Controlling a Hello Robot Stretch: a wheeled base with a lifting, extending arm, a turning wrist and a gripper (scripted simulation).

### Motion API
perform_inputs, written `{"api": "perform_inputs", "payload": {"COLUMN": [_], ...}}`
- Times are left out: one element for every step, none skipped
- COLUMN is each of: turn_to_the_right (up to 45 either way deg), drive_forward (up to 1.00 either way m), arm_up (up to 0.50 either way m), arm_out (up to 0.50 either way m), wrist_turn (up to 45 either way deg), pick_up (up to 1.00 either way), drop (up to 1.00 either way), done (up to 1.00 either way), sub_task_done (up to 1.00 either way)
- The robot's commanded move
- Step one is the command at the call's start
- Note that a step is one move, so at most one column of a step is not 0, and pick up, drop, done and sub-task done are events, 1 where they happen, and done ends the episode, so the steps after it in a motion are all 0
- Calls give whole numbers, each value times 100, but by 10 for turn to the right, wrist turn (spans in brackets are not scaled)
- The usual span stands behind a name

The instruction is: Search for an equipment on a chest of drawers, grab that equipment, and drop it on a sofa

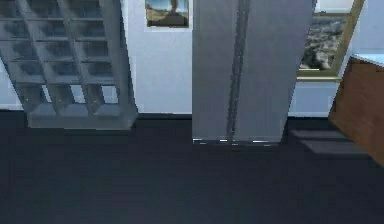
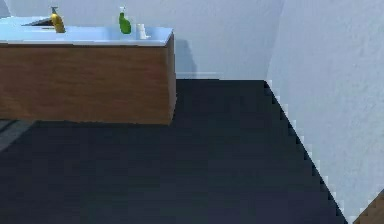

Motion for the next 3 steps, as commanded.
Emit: {"api": "perform_inputs", "payload": {"turn_to_the_right": [120,0,-450], "drive_forward": [0,5,0], "arm_up": [0,0,0], "arm_out": [0,0,0], "wrist_turn": [0,0,0], "pick_up": [0,0,0], "drop": [0,0,0], "done": [0,0,0], "sub_task_done": [0,0,0]}}
